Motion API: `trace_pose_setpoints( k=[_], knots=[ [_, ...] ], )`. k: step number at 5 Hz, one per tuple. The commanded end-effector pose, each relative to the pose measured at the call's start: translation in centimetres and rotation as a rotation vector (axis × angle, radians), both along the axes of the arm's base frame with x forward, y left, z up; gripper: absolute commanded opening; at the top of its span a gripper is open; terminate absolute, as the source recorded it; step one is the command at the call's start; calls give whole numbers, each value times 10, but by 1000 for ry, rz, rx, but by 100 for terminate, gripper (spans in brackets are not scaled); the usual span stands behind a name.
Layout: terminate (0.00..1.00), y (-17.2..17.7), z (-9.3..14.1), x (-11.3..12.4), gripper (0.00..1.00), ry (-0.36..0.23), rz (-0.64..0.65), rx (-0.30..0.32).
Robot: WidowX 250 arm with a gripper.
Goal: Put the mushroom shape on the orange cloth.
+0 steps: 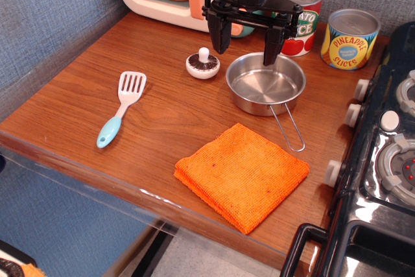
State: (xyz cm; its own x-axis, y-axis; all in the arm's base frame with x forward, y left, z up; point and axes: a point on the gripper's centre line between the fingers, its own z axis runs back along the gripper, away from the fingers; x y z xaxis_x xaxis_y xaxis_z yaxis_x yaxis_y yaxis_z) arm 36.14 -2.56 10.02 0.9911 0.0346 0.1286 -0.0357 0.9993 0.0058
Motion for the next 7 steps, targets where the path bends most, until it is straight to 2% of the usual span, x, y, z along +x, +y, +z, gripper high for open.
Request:
trace_pose_setpoints(
  k=[1, 4, 7],
  knots=[
    [0, 0, 0, 0, 100, 0, 0, 0],
    [0, 68, -25, 33, 100, 6, 145, 29],
    [0, 95, -38, 53, 100, 24, 243, 50]
  ],
)
